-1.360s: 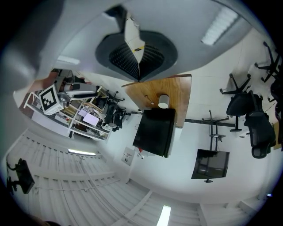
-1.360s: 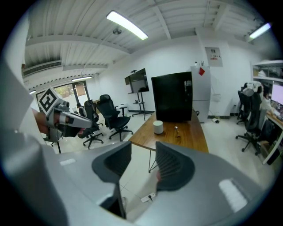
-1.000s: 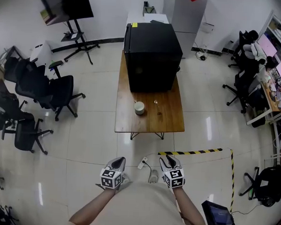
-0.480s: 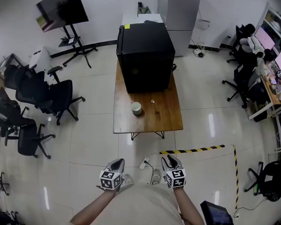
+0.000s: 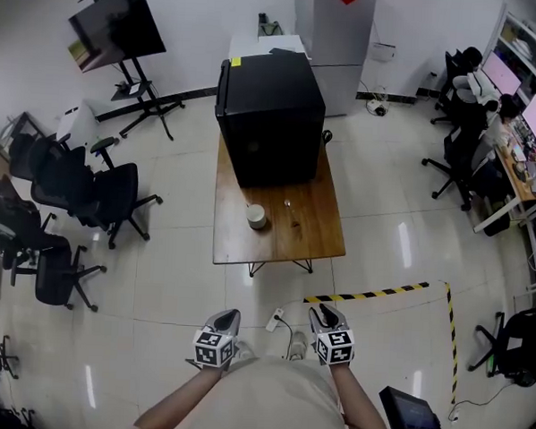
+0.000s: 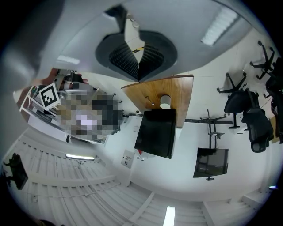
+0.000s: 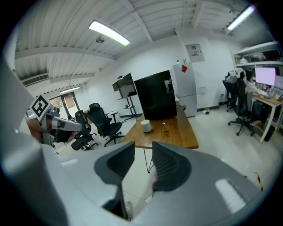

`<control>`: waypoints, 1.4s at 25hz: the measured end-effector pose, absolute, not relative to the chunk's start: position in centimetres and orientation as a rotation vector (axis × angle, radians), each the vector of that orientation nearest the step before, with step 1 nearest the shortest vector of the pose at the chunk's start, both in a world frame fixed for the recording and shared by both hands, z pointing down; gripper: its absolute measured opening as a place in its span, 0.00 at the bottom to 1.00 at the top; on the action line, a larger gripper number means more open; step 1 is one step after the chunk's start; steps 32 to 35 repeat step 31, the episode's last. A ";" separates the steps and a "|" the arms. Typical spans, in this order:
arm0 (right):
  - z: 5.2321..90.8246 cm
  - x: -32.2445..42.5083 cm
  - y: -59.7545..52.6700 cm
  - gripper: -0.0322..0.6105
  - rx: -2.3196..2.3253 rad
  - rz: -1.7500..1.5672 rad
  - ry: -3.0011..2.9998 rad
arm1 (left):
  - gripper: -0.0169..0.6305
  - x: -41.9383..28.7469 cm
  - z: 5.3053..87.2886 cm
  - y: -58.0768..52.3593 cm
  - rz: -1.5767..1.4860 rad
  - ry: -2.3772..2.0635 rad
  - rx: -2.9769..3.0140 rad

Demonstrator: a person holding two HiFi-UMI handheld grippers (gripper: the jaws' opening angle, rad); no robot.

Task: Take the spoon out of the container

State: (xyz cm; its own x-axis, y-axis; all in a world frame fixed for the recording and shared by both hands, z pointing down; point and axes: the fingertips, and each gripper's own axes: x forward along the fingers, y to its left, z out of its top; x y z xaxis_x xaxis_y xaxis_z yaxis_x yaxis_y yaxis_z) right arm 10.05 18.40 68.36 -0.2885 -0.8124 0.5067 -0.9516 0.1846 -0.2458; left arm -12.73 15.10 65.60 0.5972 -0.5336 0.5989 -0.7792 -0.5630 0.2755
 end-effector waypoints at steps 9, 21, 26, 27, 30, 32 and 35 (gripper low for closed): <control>68.5 11.6 18.0 0.11 1.673 0.698 -2.173 | 0.03 -11.1 65.5 14.5 0.627 -1.049 2.313; 68.3 12.5 16.1 0.11 1.644 0.674 -2.212 | 0.03 -10.1 65.4 14.0 0.633 -1.075 2.315; 69.0 13.7 17.1 0.11 1.618 0.697 -2.204 | 0.03 -8.8 66.5 14.8 0.628 -1.067 2.290; 68.9 14.1 17.3 0.11 1.616 0.695 -2.202 | 0.03 -8.3 66.5 14.9 0.625 -1.060 2.293; 68.7 14.8 17.5 0.11 1.615 0.704 -2.199 | 0.03 -7.4 66.6 15.2 0.623 -1.039 2.297; 68.7 14.9 17.6 0.11 1.614 0.709 -2.199 | 0.03 -7.3 66.6 15.3 0.623 -1.034 2.297; 68.7 14.9 17.6 0.11 1.614 0.709 -2.199 | 0.03 -7.3 66.6 15.3 0.623 -1.034 2.297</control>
